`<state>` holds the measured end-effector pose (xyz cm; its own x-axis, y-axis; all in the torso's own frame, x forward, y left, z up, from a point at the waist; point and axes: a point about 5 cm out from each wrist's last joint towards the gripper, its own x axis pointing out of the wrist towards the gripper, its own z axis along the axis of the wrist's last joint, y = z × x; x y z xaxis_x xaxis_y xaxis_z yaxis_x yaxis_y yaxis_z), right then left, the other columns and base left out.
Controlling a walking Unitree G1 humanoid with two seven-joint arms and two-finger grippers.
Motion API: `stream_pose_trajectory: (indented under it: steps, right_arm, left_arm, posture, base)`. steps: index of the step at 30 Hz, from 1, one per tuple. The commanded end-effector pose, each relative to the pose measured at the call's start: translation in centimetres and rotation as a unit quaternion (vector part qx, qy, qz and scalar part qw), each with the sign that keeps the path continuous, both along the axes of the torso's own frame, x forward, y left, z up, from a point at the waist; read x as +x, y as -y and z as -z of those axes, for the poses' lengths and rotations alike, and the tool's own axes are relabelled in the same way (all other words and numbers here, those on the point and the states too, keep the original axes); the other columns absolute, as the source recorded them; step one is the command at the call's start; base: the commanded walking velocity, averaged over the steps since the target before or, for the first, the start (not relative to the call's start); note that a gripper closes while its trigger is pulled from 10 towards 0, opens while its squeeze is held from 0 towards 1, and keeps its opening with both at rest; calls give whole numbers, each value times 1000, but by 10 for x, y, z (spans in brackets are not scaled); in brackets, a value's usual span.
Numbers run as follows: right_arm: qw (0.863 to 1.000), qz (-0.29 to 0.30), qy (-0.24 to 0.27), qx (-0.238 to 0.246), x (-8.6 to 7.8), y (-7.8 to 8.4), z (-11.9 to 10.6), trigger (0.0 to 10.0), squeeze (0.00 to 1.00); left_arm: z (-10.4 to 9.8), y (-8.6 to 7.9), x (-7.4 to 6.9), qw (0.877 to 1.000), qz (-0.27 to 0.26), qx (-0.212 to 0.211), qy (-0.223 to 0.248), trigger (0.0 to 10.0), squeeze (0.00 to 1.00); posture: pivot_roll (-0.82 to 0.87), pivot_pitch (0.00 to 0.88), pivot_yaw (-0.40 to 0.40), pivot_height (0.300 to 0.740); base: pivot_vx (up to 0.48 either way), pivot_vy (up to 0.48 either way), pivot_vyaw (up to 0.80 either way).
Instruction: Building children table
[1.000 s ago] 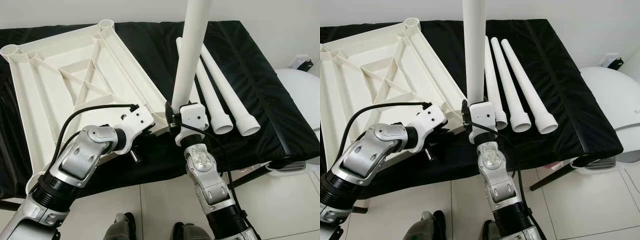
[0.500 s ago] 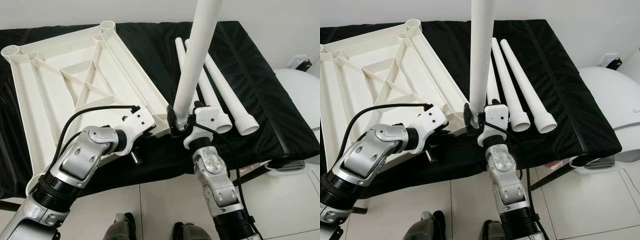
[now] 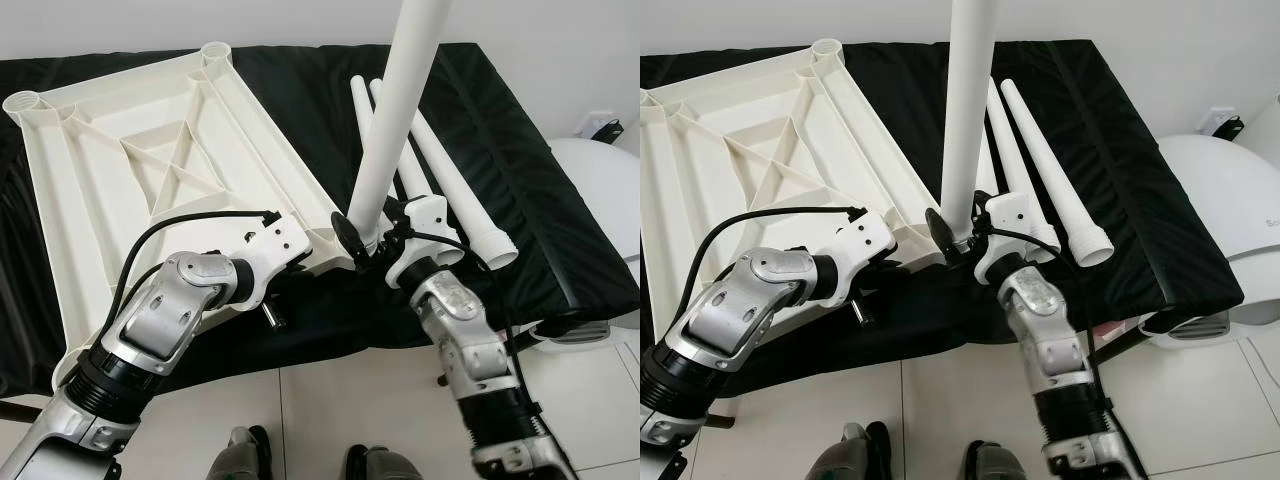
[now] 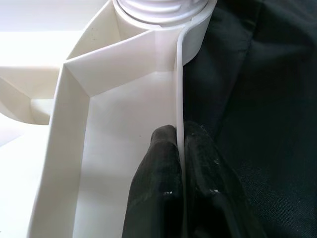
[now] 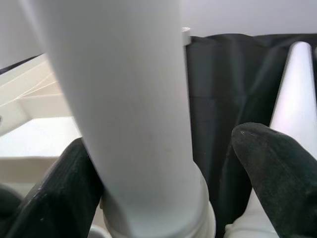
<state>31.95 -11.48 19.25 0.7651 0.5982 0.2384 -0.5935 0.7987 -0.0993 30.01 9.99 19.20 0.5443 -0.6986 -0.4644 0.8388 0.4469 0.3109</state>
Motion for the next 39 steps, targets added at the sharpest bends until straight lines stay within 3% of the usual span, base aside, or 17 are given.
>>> stream_pose_trajectory:
  steps: [1,3,12,16,30,31,33,34,35,36,39]
  right_arm:
    - [999,-30,-14,-6,1,11,4,10000,0]
    - [995,-97,-13,-25,-1,11,2,10000,0]
    - [987,-155,4,-50,2,13,-9,10000,0]
    - [978,-202,23,-54,11,15,-24,10000,0]
    - [970,-221,25,-93,25,15,-23,10000,0]
    - [969,-227,26,-96,26,14,-23,6078,0]
    - [968,-231,27,-96,26,14,-24,6078,0]
    - [966,-239,28,-89,26,14,-24,3882,0]
    - [966,-239,28,-89,26,14,-24,3882,0]
    - [965,-248,29,-79,26,14,-26,0,0]
    - [966,-243,36,-81,27,14,-29,0,0]
  left_arm:
    - [-3,-11,4,999,-33,5,11,10000,0]
    - [-3,-11,4,999,-34,4,11,10000,0]
    - [-3,-12,4,999,-36,2,11,10000,0]
    - [-3,-11,4,999,-35,2,10,10000,0]
    - [-3,-10,3,999,-34,2,10,10000,0]
    - [-3,-9,3,999,-33,2,9,10000,0]
    - [-3,-9,3,999,-33,2,9,10000,0]
    - [-3,-9,3,999,-32,2,9,10000,0]
    - [-3,-9,3,999,-32,2,9,10000,0]
    - [-3,-9,2,999,-32,2,10,10000,0]
    - [-3,-8,2,999,-31,2,9,10000,0]
  posture:
    - [-16,206,-4,740]
    - [-16,209,-7,740]
    - [-15,210,-8,740]
    - [-14,205,-5,740]
    - [-9,200,-4,740]
    - [-8,200,-4,740]
    - [-8,200,-4,740]
    - [-8,198,-4,740]
    - [-8,198,-4,740]
    - [-8,197,-5,740]
    - [-8,196,-6,740]
  base:
    - [0,0,0]
    - [0,0,0]
    - [0,0,0]
    - [0,0,0]
    - [0,0,0]
    - [0,0,0]
    - [0,0,0]
    - [0,0,0]
    - [0,0,0]
    - [0,0,0]
    - [0,0,0]
